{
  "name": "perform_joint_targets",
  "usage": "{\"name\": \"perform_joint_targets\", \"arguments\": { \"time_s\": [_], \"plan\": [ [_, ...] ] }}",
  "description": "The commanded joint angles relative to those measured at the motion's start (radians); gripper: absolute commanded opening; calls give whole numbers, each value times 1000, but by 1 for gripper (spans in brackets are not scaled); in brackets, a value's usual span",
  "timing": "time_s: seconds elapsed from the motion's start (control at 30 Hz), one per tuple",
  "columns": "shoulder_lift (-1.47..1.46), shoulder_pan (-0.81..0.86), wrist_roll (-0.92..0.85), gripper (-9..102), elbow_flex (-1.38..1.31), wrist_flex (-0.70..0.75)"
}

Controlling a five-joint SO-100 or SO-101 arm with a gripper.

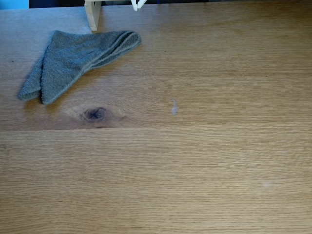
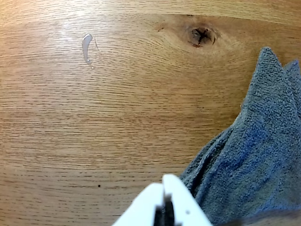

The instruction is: Clean the area in front of the robot

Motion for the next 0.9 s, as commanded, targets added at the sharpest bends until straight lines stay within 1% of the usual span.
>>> {"name": "perform_joint_targets", "arguments": {
  "time_s": [0.0,0.63,0.73,0.87],
  "plan": [
    [5,11,-6,0,110,-2],
    [5,25,-9,0,110,-3],
    [5,52,-29,0,110,-66],
    [2,83,-84,0,104,-232]
  ]
}}
